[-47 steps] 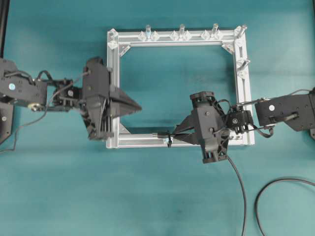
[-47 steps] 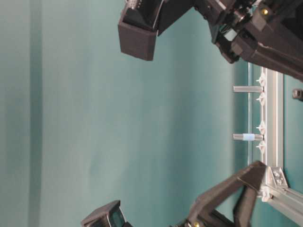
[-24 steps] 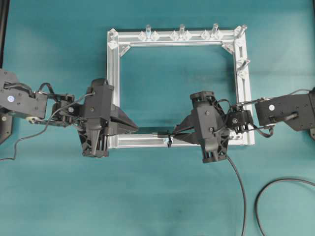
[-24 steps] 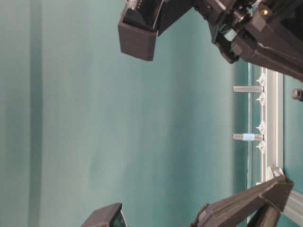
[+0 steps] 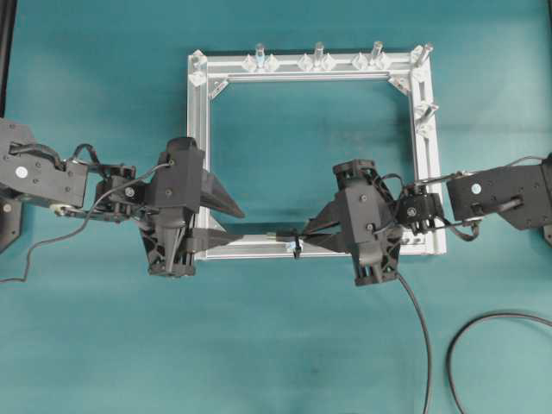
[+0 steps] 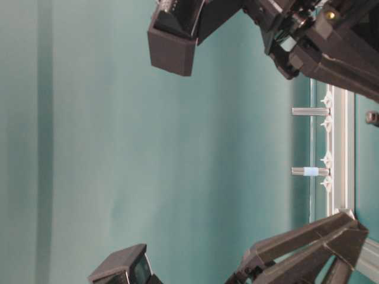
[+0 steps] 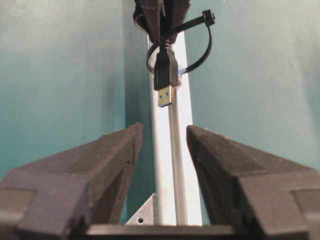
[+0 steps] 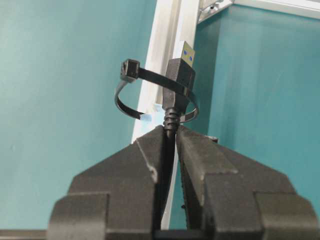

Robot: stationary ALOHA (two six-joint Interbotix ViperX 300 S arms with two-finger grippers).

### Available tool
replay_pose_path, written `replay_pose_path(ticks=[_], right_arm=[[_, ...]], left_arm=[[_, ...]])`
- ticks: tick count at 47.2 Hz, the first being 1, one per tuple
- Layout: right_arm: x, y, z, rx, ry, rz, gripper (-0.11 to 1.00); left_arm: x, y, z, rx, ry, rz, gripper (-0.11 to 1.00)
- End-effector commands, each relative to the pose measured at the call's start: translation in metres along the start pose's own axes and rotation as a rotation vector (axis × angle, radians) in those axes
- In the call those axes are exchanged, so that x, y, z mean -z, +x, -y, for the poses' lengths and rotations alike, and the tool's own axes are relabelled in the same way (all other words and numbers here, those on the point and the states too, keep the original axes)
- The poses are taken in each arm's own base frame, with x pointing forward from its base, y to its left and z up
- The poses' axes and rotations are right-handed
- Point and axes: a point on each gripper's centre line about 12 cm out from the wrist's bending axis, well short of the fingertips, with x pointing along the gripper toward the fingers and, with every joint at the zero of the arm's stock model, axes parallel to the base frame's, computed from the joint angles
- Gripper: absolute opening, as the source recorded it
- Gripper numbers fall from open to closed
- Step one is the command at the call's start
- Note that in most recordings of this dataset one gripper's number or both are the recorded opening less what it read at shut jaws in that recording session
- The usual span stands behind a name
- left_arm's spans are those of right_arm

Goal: Insert the wire through the string loop located in the center.
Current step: 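Move the open left gripper toward the plug emerging from the loop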

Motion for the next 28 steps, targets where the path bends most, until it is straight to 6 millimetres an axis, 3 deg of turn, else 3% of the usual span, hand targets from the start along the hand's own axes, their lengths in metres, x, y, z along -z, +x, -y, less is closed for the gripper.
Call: replay_pose_path(ticks=[1,9,20,28], right_arm=[[-0.013,-0.001,0.000,-0.002,-0.002,0.040,0.10],[-0.013,-0.001,0.000,-0.001,-0.001,0.038,0.10],[-0.012,-0.001,0.000,-0.001,-0.002,0.035,0.10],[-0.012,-0.001,0.000,-0.001,-0.002,0.035,0.10]], left_arm=[[-0.012,-0.001,0.003,0.007,0.010,0.020,0.59],[-0.016,-0.001,0.004,0.010,0.012,0.010,0.74],[-0.017,0.005,0.010,0.022,0.016,0.005,0.76],[-0.022,0.030,0.017,0.034,0.027,-0.014,0.80]])
